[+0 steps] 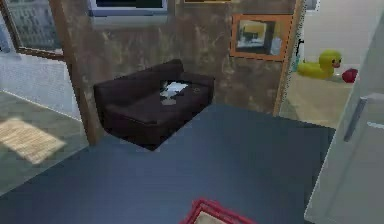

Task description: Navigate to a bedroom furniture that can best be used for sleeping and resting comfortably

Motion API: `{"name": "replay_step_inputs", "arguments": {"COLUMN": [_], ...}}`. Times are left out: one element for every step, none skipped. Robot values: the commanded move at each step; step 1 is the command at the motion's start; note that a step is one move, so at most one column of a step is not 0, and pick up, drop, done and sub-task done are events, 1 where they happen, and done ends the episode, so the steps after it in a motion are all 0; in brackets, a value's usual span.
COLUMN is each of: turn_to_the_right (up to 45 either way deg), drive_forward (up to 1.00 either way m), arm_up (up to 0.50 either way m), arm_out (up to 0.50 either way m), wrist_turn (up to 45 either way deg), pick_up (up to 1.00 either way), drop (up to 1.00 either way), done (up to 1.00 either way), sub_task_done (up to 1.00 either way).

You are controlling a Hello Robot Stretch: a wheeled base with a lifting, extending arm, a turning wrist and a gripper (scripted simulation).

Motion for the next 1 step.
{"name": "replay_step_inputs", "arguments": {"turn_to_the_right": [-45.0], "drive_forward": [0.0], "arm_up": [0.0], "arm_out": [0.0], "wrist_turn": [0.0], "pick_up": [0.0], "drop": [0.0], "done": [0.0], "sub_task_done": [0.0]}}
